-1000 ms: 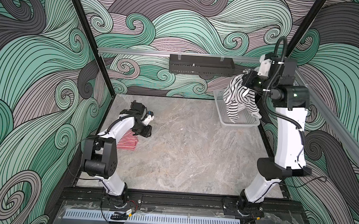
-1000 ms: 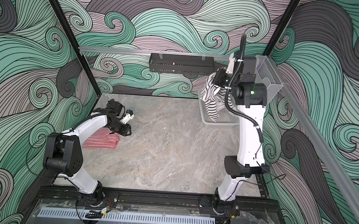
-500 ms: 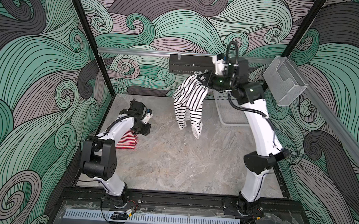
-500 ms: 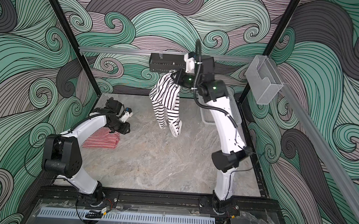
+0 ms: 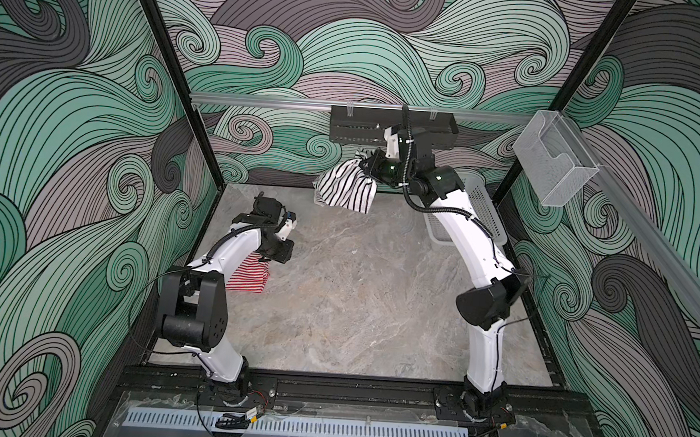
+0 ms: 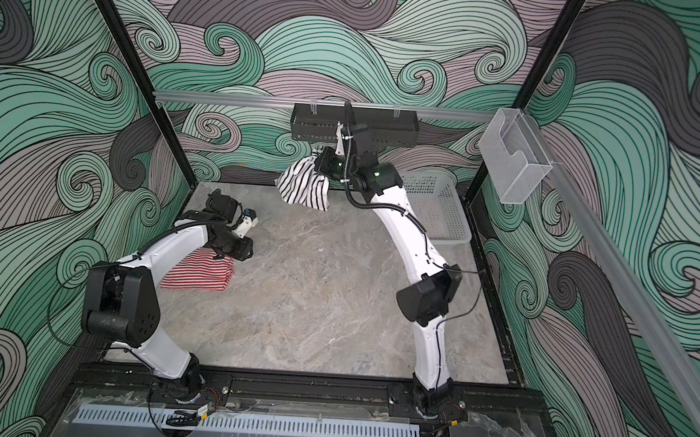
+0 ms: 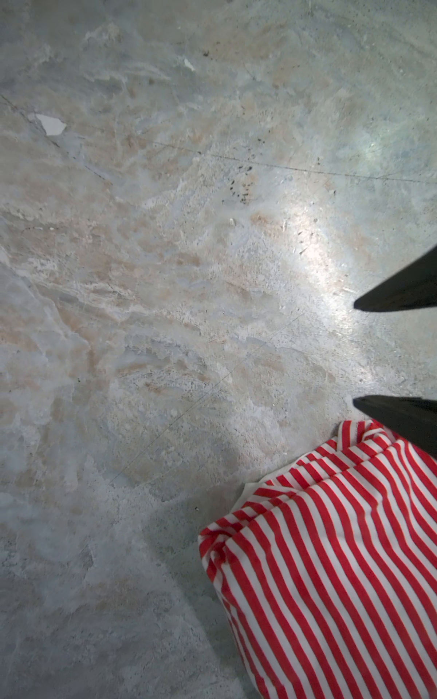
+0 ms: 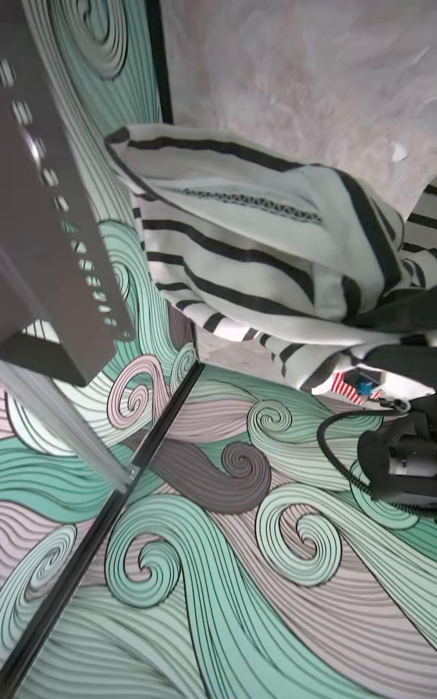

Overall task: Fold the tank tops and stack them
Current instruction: 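Lay the black-and-white tank top on the table center with the right gripper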

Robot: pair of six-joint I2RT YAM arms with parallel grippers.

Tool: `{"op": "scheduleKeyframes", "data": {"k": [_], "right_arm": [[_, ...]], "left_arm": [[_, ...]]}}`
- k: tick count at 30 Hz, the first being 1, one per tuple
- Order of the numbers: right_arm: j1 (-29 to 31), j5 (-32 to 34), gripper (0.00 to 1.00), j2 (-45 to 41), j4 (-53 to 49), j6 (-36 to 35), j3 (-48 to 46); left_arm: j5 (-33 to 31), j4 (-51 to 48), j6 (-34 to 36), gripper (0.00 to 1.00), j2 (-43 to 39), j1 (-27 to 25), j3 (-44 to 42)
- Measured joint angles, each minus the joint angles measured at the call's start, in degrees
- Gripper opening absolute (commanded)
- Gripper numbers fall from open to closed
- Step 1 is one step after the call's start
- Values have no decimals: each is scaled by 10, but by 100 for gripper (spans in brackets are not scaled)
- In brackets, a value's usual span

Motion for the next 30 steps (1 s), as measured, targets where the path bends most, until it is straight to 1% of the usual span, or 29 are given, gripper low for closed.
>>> {"op": "scheduleKeyframes", "data": {"k": [3, 5, 9, 10, 13, 16, 17, 18, 22, 24, 26, 27, 30], "right_arm": [[14, 56, 0, -33, -34, -8, -55], [18, 82, 0, -48, -42, -9, -127], [21, 128, 0, -43, -53, -8, -331], [21, 136, 0, -40, -57, -7, -387], [25, 146, 0, -41, -75, -5, -508], [32, 148, 3, -54, -83, -4, -562], [35, 149, 6, -59, -86, -4, -567], [39, 152, 13, -64, -88, -4, -568], [50, 158, 39, -68, -80, -6, -569], [52, 157, 54, -69, -73, -7, -579], [53, 155, 66, -74, -69, -7, -593], [53, 155, 69, -78, -69, -6, -600], [53, 155, 71, -111, -68, -6, -626]], "left_arm": [[20, -5, 3, 40, 20, -1, 5], [33, -8, 7, 40, 39, -5, 15], [55, -25, 21, 40, 76, -26, 40], [60, -31, 25, 40, 84, -35, 47], [74, -48, 40, 41, 107, -66, 64], [94, -73, 58, 42, 131, -99, 78], [99, -79, 63, 43, 139, -110, 82], [107, -84, 68, 44, 147, -121, 84], [132, -103, 74, 45, 175, -158, 88], [145, -109, 73, 46, 192, -171, 95], [163, -115, 72, 48, 206, -180, 104], [171, -117, 71, 57, 211, -182, 110], [188, -121, 63, 59, 225, -189, 129]]}}
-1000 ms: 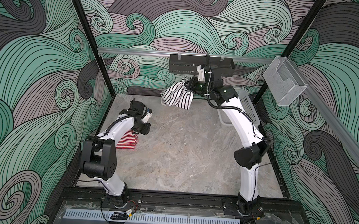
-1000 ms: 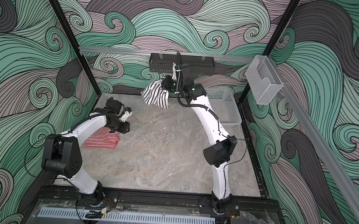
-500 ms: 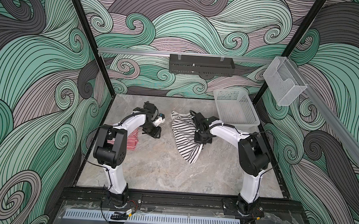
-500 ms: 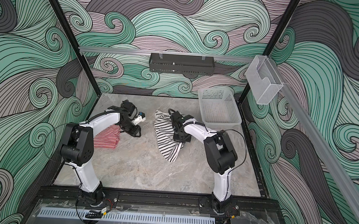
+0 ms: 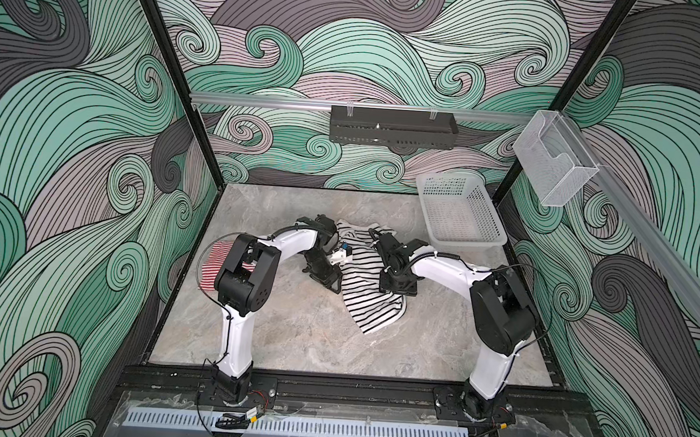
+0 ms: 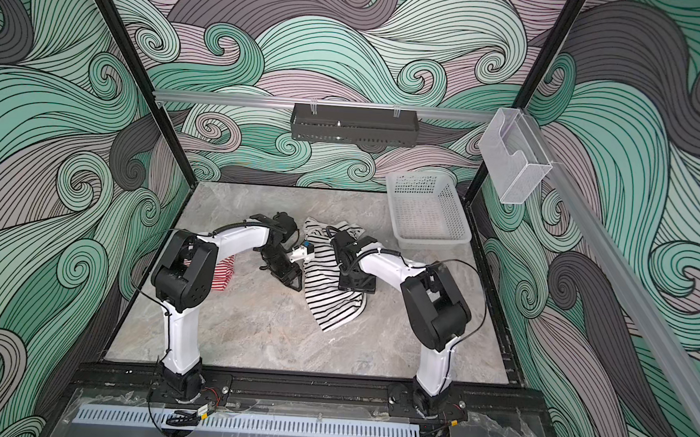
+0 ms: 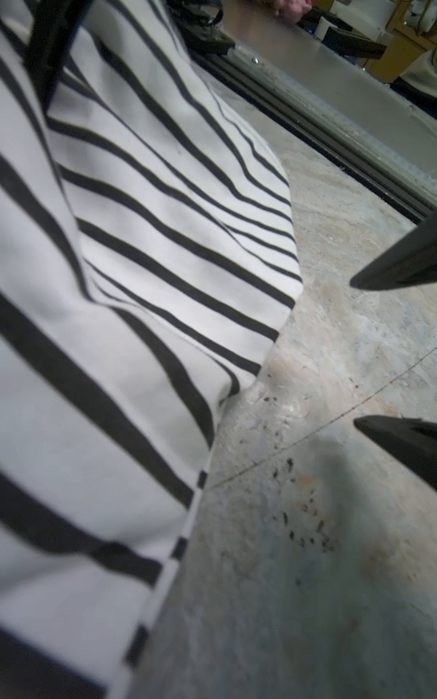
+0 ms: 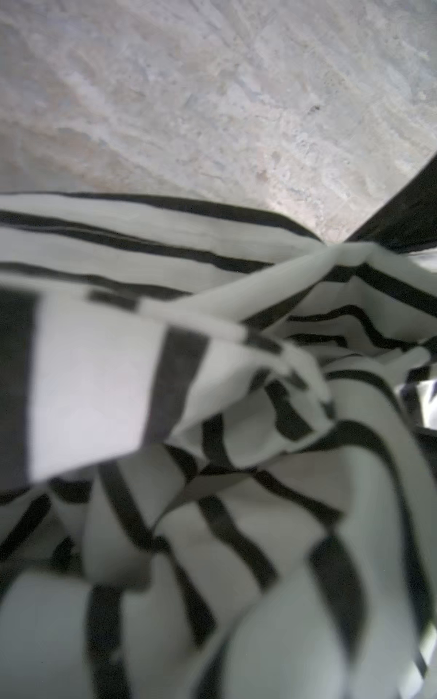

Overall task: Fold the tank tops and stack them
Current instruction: 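Lay the black-and-white tank top on the table center with the right gripper, then grasp the black-and-white tank top's edges with both grippers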

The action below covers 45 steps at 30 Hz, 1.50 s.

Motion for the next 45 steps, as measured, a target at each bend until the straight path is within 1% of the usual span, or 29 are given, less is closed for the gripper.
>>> {"op": "scheduleKeyframes", "data": {"k": [4, 9, 10, 11, 15, 16, 19, 24, 28, 31, 36, 39, 41, 44, 45], "right_arm": [[0, 5, 71, -72, -1, 2, -33], [-2, 25, 71, -170, -3, 13, -70], [-4, 28, 73, -185, -3, 15, -77], [-7, 30, 75, -203, -3, 16, -87], [-27, 39, 74, -261, -7, 24, -120], [-33, 40, 73, -272, -7, 26, -126], [-47, 42, 72, -298, -8, 28, -139], [-65, 42, 71, -315, -10, 29, -144], [-68, 40, 70, -312, -6, 28, -144], [-68, 34, 70, -294, 6, 28, -144], [-68, 11, 70, -238, 41, 28, -144], [-68, -10, 70, -201, 70, 28, -144], [-68, -26, 68, -176, 89, 28, -144], [-66, -58, 66, -139, 117, 28, -145], [-63, -69, 66, -133, 128, 27, -147]], "left_arm": [[7, 0, -12, 60, 9, -10, 19], [4, 5, -26, 61, 22, -34, 18], [3, 7, -29, 61, 23, -39, 17], [3, 8, -30, 61, 24, -44, 15], [3, 9, -33, 59, 31, -59, 15], [3, 9, -34, 57, 34, -62, 15], [2, 7, -33, 41, 41, -72, 18], [-1, 7, -25, 1, 54, -85, 19], [-14, 5, -17, 0, 54, -77, 17], [-35, 2, -11, 0, 45, -48, 12], [-89, -6, 6, 0, 25, 51, 23], [-132, -8, 16, 0, 10, 97, 40], [-167, -6, 16, 0, -1, 111, 46], [-210, 1, 9, 0, -8, 114, 48], [-216, 3, 6, 7, -8, 115, 48]]}}
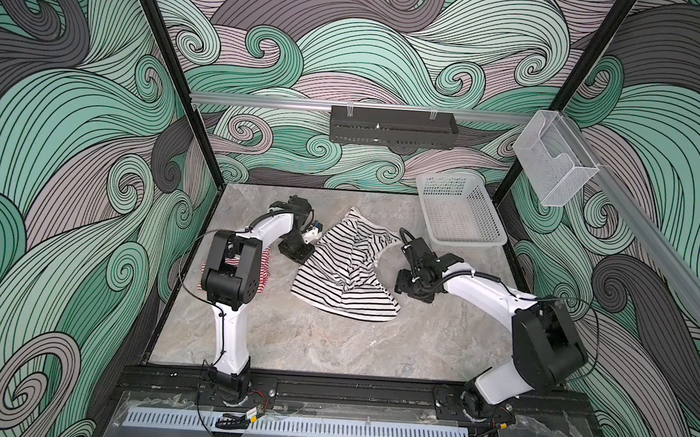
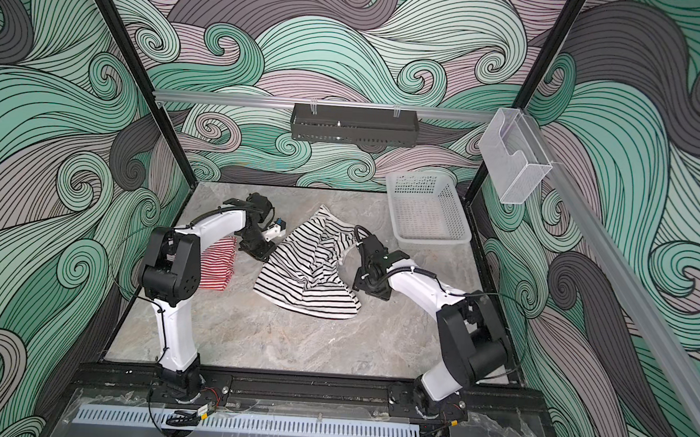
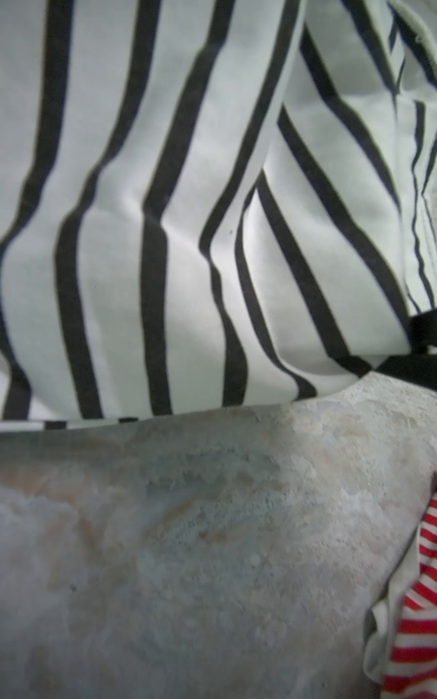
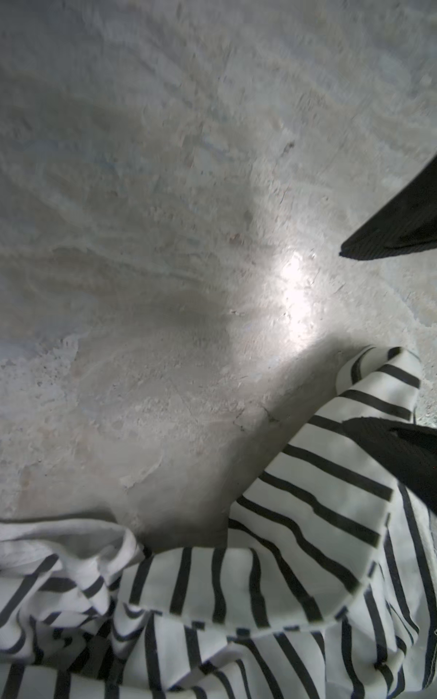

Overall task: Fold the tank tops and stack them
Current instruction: 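Grasp the black-and-white tank top's edges with both grippers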

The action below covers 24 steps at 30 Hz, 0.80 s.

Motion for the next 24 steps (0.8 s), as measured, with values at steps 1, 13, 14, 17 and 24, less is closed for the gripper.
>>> {"op": "scheduleKeyframes", "data": {"k": [1, 13, 14, 17, 24], "right_arm": [[3, -12, 66, 3, 10, -2, -4], [48, -85, 65, -92, 76, -49, -92], [49, -84, 64, -95, 77, -54, -92], [53, -82, 58, -94, 83, -72, -101], [66, -69, 44, -69, 100, -103, -117]], "left_arm": [[-3, 1, -3, 20, 0, 0, -1], [17, 16, -12, 44, -127, 8, -140], [17, 17, -12, 44, -136, 9, -144], [18, 17, -15, 44, -150, 12, -153], [20, 16, -22, 44, -154, 16, -162]]}}
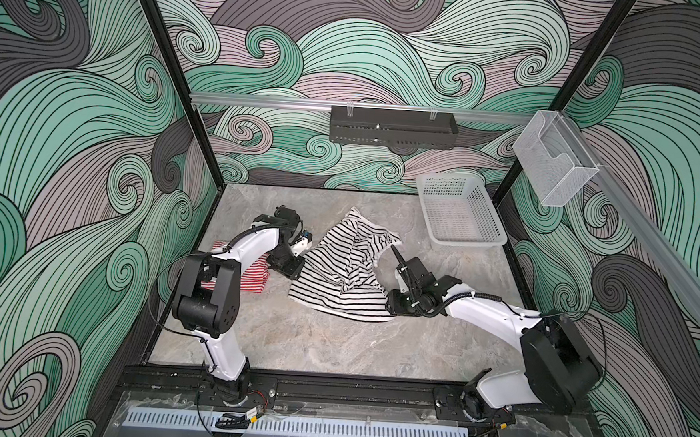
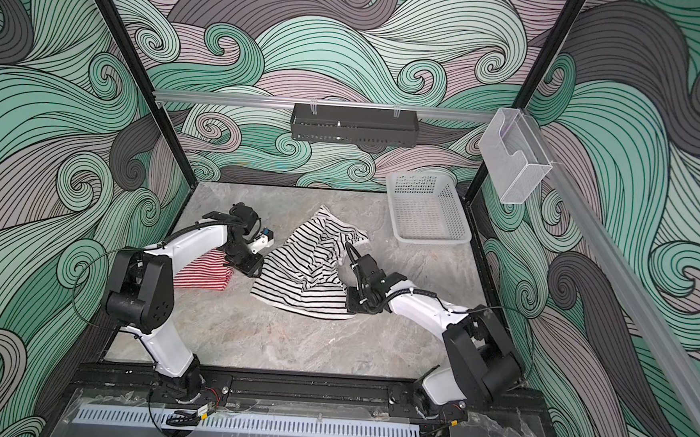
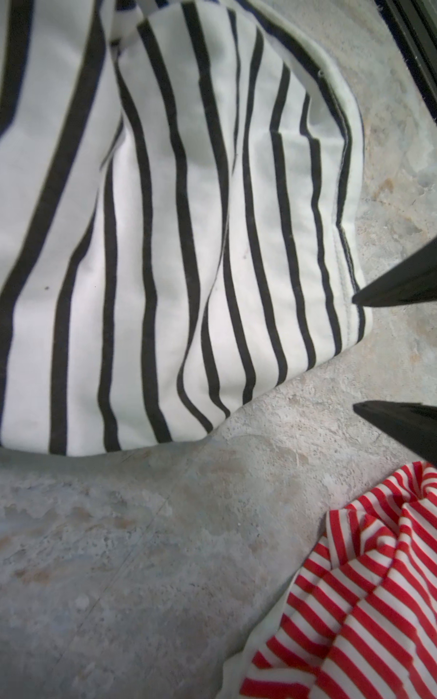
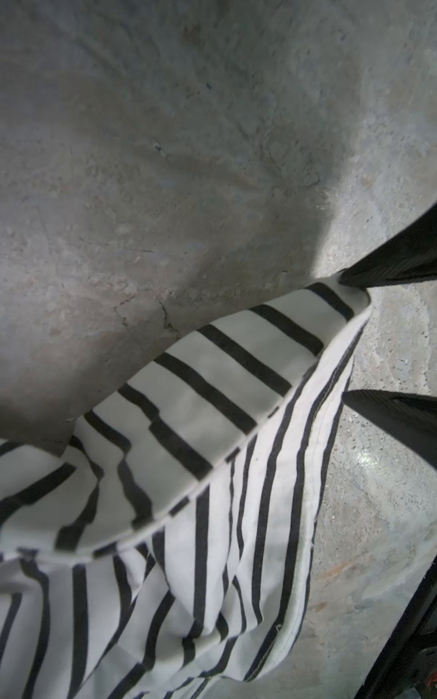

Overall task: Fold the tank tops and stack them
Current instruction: 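Grasp the black-and-white tank top's edges with both grippers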

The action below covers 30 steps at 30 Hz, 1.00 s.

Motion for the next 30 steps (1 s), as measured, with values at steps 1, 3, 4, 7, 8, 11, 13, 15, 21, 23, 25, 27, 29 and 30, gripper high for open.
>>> {"op": "scheduleKeyframes", "data": {"k": [1, 3, 4, 7, 8, 11, 13, 15, 21, 23, 25, 27, 29, 30], "right_arm": [[1, 2, 44, 2, 2, -2, 0], [3, 4, 43, 7, 6, -5, 0], [4, 6, 43, 11, 9, -6, 0], [7, 12, 43, 23, 7, -6, 0], [8, 15, 43, 24, 4, -6, 0], [11, 24, 42, 8, -2, -5, -4], [12, 28, 41, -16, -6, -3, -13], [12, 29, 41, -35, -8, -1, -19], [12, 28, 40, -25, -1, 1, -38], [12, 28, 39, -9, 3, 1, -41], [12, 27, 37, 5, 8, 1, -42], [12, 26, 35, 13, 14, 2, -42], [12, 25, 31, 16, 23, 2, -42], [12, 25, 27, 20, 25, 2, -40]], "left_arm": [[1, 0, 0, 44, -1, 2, -2], [1, 0, -1, 44, -7, 3, -7], [1, 0, -1, 44, -10, 6, -10], [2, 0, -3, 44, -19, 9, -18], [2, 0, -3, 44, -22, 10, -21], [2, -1, -4, 44, -29, 12, -30], [2, -1, -5, 44, -34, 13, -35], [2, -2, -5, 44, -37, 13, -38], [5, -1, -9, 44, -38, 13, -38], [7, -1, -9, 44, -37, 13, -38], [7, 0, -9, 44, -37, 13, -39], [8, 0, -10, 44, -37, 13, -42], [9, -1, -10, 44, -37, 13, -47], [10, 0, -11, 44, -37, 13, -49]]}}
